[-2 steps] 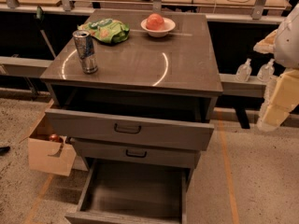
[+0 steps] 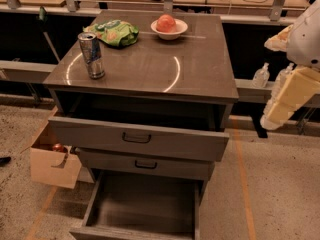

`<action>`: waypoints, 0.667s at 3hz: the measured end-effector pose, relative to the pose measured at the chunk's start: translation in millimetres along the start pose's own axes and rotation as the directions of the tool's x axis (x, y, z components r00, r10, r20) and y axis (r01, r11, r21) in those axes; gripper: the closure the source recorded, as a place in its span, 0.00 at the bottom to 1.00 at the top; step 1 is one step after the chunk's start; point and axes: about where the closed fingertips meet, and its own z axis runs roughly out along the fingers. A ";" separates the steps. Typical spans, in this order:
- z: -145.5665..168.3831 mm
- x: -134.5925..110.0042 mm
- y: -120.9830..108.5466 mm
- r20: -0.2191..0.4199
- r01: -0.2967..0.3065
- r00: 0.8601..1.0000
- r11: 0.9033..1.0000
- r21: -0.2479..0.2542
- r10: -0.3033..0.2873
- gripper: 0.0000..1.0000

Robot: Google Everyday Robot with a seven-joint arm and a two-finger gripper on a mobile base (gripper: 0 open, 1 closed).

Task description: Place redbull can into bottom drawer

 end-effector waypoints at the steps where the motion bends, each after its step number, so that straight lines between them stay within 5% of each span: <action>1: 20.1 -26.3 -37.2 0.212 -0.004 0.977 1.000 0.028 -0.002 0.00; 2: 58.6 -91.5 -73.4 0.492 -0.003 0.870 1.000 -0.017 0.011 0.00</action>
Offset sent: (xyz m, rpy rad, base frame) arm 0.1663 0.1471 0.0163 0.8923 -0.1758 0.2468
